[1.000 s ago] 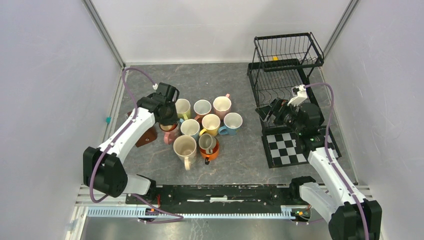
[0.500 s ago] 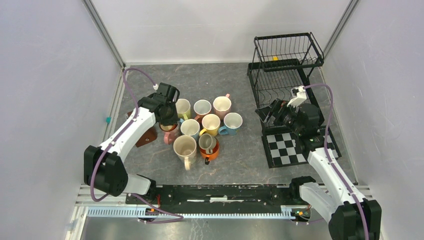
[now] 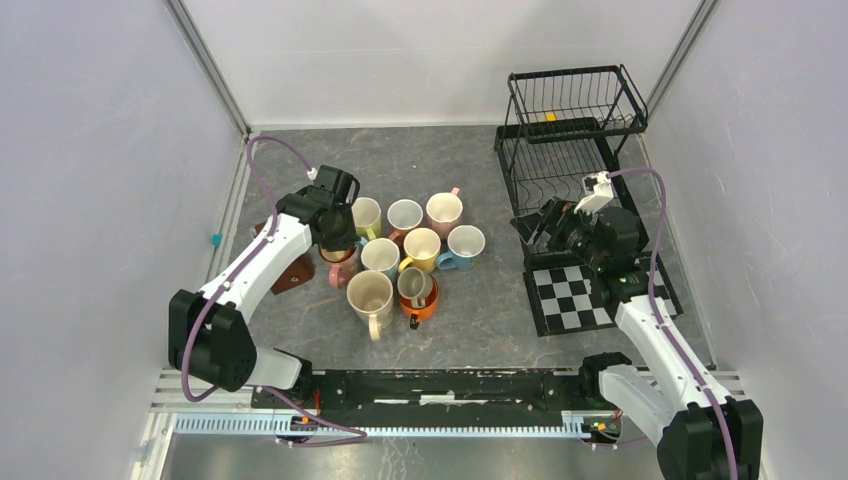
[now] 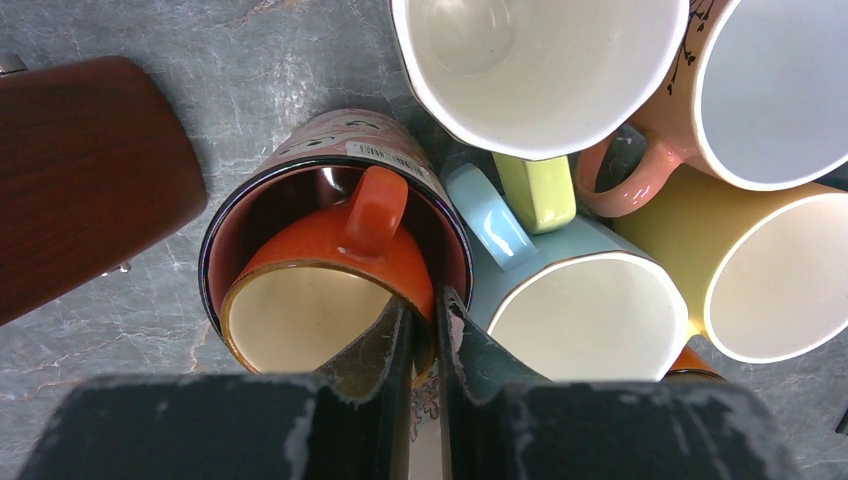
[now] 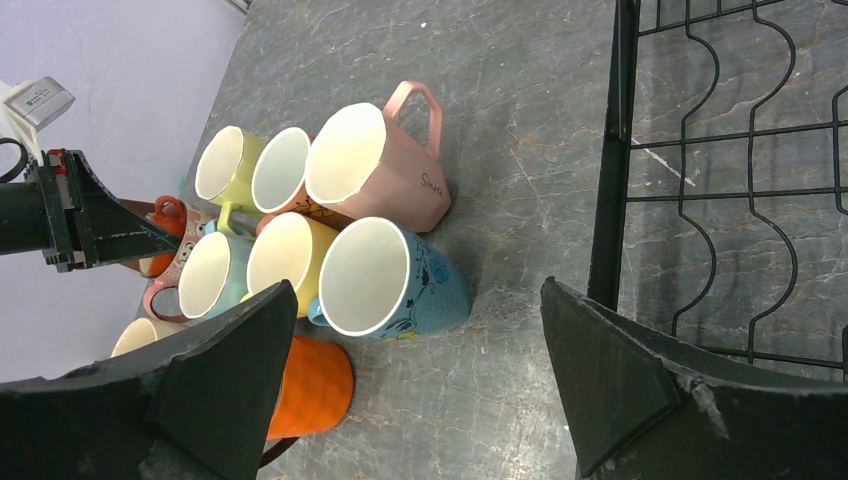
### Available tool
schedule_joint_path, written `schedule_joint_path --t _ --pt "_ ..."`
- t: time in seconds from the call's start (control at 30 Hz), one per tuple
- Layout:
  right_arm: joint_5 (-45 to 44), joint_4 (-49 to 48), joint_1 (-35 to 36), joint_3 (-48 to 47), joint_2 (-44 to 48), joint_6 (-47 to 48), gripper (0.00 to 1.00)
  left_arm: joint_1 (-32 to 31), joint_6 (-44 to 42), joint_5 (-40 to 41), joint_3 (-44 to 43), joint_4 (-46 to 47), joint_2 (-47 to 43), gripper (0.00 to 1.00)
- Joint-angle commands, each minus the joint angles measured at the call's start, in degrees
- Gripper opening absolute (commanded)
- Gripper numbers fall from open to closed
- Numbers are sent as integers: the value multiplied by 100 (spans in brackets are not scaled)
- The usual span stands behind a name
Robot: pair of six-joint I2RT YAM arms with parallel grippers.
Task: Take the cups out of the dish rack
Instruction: Place the cup into the cup.
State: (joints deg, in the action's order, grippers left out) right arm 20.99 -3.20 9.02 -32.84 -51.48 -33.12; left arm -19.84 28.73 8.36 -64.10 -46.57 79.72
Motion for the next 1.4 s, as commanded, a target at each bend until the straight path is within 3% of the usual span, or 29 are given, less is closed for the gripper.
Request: schedule_joint_path --t 0.0,0.63,1.37 --pt "94 -251 30 35 12 -3 98 45 -232 -84 44 264 51 7" --pt "77 -277 76 40 12 -37 98 41 -280 -19 -103 137 -96 25" --pt "39 -277 136 23 20 -70 98 42 -307 -7 -241 26 -245 32"
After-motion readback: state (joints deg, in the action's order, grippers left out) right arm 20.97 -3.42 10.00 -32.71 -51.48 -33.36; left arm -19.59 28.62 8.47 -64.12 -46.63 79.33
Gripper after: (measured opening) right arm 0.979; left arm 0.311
